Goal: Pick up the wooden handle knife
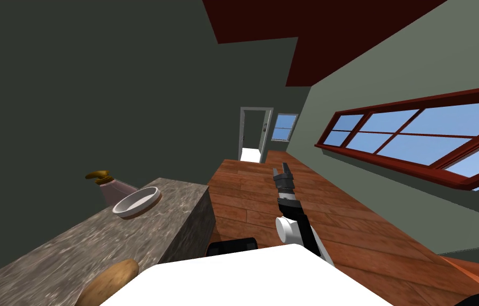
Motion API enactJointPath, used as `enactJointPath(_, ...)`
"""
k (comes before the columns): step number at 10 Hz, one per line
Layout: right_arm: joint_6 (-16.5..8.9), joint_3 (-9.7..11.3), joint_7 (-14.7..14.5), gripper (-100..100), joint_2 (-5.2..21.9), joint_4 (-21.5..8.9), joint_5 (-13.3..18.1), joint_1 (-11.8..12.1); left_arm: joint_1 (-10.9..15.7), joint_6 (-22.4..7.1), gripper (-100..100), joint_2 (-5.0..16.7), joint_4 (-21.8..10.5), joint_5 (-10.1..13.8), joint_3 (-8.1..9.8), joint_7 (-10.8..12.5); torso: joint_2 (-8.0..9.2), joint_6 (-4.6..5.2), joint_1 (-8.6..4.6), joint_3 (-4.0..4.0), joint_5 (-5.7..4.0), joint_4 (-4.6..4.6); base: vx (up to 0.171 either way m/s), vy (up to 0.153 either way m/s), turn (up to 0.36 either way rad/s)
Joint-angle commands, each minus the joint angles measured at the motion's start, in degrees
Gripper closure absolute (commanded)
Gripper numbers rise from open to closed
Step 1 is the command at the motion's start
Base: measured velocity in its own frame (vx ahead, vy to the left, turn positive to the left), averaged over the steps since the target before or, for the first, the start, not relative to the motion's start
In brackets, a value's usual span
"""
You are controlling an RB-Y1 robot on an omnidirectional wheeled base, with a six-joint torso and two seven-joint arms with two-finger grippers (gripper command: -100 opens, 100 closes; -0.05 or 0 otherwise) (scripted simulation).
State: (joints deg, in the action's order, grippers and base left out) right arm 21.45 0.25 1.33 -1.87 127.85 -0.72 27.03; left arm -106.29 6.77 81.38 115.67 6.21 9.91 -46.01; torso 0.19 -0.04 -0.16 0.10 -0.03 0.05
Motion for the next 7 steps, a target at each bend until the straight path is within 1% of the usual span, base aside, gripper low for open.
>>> enactJointPath(1,0.0,0.0,0.0,0,0.0,0.0,0.0,0.0,1.92,-0.44,-100,0.37,-0.56,-0.07,-1.49,0.49,0.0,0.0,0.0,0.0,0.0,0.0,-0.021,-0.007,-0.009)
enactJointPath(5,0.0,0.0,0.0,0,0.0,0.0,0.0,0.0,6.39,-1.37,-100,1.44,-1.88,-0.16,-4.8,1.7,-0.01,0.0,0.02,-0.01,0.0,0.0,-0.016,-0.006,-0.009)
enactJointPath(6,0.0,0.0,0.0,0,0.0,0.0,0.0,0.0,5.51,-1.26,-100,1.19,-1.52,-0.18,-4.14,1.43,-0.01,0.0,0.02,-0.01,0.0,0.0,-0.007,-0.002,-0.002)
enactJointPath(7,0.0,0.0,0.0,0,0.0,0.0,0.0,0.0,5.61,-1.31,100,1.22,-1.55,-0.18,-4.22,1.5,-0.03,-0.01,0.02,-0.02,0.0,-0.01,0.0,0.0,0.0)
